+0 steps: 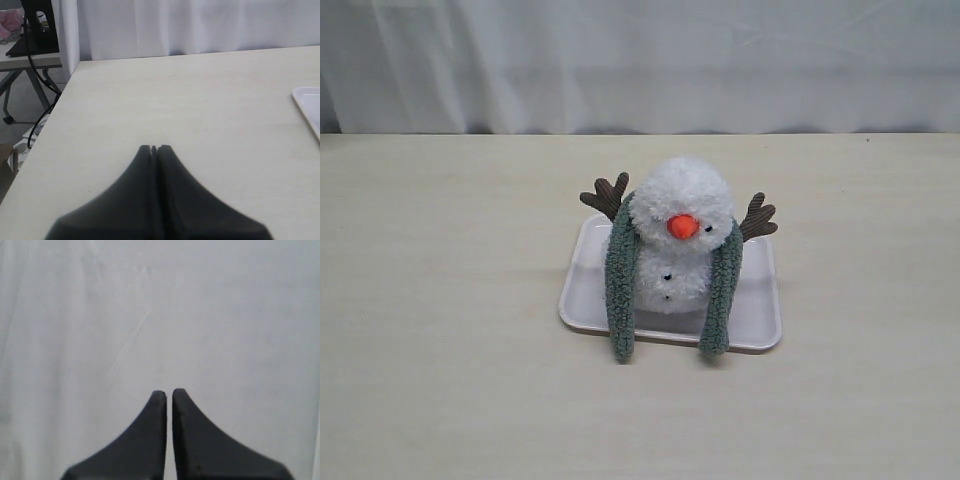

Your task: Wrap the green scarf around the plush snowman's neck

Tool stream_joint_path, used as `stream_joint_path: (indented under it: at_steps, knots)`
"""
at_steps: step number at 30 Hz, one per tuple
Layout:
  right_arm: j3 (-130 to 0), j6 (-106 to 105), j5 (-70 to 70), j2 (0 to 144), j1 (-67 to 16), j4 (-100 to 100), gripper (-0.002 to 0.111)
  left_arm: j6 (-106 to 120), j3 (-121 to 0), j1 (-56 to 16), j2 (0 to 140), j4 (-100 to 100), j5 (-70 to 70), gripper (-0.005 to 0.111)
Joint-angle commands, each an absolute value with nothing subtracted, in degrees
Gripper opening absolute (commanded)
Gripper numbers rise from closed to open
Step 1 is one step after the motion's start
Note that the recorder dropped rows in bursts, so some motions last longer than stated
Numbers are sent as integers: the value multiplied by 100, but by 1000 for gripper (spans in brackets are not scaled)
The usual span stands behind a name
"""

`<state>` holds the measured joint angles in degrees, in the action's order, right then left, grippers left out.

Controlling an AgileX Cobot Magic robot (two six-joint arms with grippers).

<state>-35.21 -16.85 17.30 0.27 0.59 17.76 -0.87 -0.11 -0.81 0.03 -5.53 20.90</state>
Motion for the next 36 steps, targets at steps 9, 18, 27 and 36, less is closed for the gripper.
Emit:
stream_joint_path:
  at_steps: [9, 18, 27, 36]
  knots:
    - [-3512, -1715, -72, 0, 63, -386, 4, -98, 0, -76, 0, -546, 2033, 0]
    - [-3314, -1715, -109, 0, 63, -386, 4, -98, 0, -76, 0, -546, 2033, 0]
    - [-2346, -1715, -183, 0, 63, -386, 4, -98, 0, -76, 0, -546, 2033, 0]
    - [-1488, -1715, -170, 0, 63, -386, 4, -98, 0, -76, 0, -546, 2046, 0]
